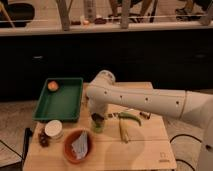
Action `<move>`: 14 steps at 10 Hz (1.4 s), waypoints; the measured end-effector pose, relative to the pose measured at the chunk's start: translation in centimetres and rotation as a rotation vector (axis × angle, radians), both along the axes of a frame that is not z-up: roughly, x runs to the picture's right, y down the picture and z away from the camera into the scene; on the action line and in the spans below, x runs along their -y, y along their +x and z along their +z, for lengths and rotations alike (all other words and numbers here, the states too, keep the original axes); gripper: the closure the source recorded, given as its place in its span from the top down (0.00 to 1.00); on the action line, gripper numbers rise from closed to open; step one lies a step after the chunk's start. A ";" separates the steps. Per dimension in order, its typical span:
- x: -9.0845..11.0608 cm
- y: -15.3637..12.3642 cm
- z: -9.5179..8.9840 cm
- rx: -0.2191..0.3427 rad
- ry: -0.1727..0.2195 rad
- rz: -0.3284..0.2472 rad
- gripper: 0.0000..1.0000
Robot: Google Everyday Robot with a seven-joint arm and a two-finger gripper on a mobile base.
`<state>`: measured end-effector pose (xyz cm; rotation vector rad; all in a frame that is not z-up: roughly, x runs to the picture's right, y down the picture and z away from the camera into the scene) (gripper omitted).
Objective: Stack cups into tray
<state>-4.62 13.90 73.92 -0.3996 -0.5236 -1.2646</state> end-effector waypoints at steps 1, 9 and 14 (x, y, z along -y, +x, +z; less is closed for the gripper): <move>-0.2 -0.1 0.0 -0.002 -0.002 0.004 0.29; -1.6 -0.1 0.5 -0.025 -0.036 0.013 0.80; -1.9 0.1 1.0 -0.035 -0.056 0.018 0.80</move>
